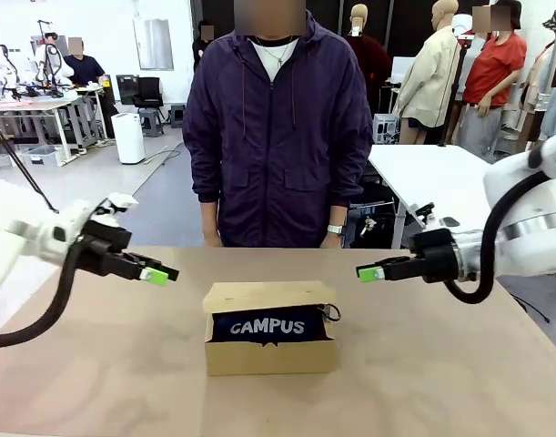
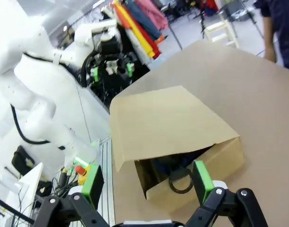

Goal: Pack the items into the box.
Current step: Close the Mailer Box.

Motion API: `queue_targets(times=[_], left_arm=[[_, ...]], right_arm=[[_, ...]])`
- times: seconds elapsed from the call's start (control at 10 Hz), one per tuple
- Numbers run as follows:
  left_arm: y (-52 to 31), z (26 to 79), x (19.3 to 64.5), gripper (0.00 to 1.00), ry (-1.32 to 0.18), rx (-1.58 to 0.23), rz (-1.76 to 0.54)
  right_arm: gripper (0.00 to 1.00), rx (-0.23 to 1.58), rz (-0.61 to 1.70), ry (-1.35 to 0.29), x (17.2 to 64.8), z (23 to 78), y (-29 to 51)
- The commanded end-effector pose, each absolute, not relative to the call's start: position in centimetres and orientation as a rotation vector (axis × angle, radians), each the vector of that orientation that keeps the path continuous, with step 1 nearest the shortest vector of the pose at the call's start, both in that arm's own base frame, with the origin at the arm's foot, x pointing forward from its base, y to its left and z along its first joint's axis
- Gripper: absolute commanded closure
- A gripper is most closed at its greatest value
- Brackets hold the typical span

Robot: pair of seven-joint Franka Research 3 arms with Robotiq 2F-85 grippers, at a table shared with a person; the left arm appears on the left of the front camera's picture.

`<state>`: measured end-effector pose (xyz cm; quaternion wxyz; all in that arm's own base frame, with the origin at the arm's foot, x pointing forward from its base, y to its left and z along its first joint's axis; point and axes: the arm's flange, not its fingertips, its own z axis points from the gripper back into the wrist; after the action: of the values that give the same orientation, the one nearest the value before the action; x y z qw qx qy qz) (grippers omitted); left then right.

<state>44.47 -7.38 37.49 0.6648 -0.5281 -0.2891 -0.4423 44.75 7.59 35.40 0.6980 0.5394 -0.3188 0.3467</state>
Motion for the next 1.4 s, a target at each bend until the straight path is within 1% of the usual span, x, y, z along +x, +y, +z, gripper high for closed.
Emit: queue_targets(times=[0.0,0.1,0.2,0.4,0.6,0.7,0.8,1.0,1.1,1.3], left_arm=[[-8.1,37.8,44.4,0.0,-0.877,-1.227,-0.905],[-9.2,37.9,45.4,0.0,-0.935,-1.202,-0.89],[-10.4,37.9,46.6,0.0,-0.949,-1.174,-0.913],[-14.0,37.7,49.4,0.0,-0.91,-1.124,-1.0],[-17.4,36.6,51.2,0.0,-0.802,-1.058,-1.115],[-18.7,36.8,52.4,0.0,-0.62,-1.166,-1.05],[-17.2,37.2,49.8,0.0,-0.85,-1.101,-1.045],[-17.2,37.2,49.8,0.0,-0.85,-1.101,-1.045],[-18.6,36.4,51.0,0.0,-0.775,-1.112,-1.058],[-20.3,35.1,49.2,0.0,-0.867,-1.081,-1.165]], right_arm=[[0.0,1.213,0.723,-0.852,45.4,36.0,9.5],[0.0,1.216,0.745,-0.884,46.6,36.1,11.3],[0.0,1.166,0.76,-0.89,47.9,35.9,13.2],[0.0,1.109,0.888,-0.841,49.7,35.5,17.1],[0.0,1.02,0.987,-0.801,50.7,34.6,19.9],[0.0,0.973,0.838,-0.722,51.6,34.6,20.7],[0.0,1.093,0.926,-0.799,49.5,35.2,19.6],[0.0,1.093,0.926,-0.799,49.5,35.2,19.6],[0.0,1.053,0.919,-0.775,50.3,34.6,20.3],[0.0,1.051,1.063,-0.828,48.9,33.5,21.2]])
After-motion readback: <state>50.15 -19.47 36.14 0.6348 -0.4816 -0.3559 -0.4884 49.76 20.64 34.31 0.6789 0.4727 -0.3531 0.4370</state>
